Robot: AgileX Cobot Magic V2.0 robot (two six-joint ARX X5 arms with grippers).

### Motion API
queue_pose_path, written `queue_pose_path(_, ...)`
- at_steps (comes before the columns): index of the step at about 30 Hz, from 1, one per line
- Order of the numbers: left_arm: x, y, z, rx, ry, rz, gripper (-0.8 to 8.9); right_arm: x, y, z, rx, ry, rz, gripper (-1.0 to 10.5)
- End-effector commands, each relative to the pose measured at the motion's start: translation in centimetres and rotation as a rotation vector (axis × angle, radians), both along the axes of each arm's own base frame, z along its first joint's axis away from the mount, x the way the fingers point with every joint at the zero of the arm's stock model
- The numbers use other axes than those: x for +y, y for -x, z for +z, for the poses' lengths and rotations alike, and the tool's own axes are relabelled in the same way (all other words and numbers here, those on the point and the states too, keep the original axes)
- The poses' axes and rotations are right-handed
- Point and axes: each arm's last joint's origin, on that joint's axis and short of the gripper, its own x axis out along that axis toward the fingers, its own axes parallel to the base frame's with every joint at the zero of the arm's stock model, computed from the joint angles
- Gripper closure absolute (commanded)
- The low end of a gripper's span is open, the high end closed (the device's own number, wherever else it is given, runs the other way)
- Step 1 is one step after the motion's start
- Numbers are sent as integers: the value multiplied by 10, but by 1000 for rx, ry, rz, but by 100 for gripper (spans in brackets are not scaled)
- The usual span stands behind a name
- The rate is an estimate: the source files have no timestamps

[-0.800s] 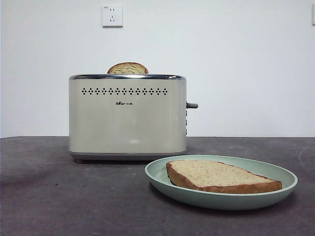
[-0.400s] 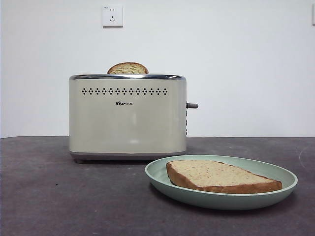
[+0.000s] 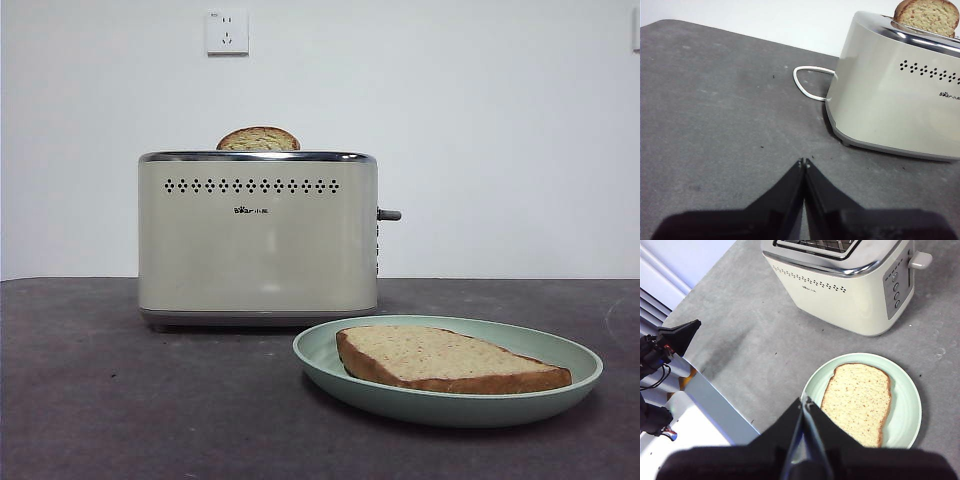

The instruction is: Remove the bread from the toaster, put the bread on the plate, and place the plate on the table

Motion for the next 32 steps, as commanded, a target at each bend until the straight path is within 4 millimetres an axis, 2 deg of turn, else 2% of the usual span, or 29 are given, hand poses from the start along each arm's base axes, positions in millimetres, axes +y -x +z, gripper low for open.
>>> queue_pose_path(1, 0, -1, -4, 4, -16, 3, 814, 0, 0, 0, 1, -6, 0, 946)
queue_pose_path(23, 0, -1, -4, 8, -16, 3, 814, 1, 5, 3, -16, -10, 11, 946)
queue_pose_path(27, 0, -1, -4, 8, -16, 3, 814, -1, 5, 6, -148, 79, 25, 946)
queue_pose_path(32, 0, -1, -4, 8, -16, 3, 814, -5, -17, 6, -368, 79, -20, 946)
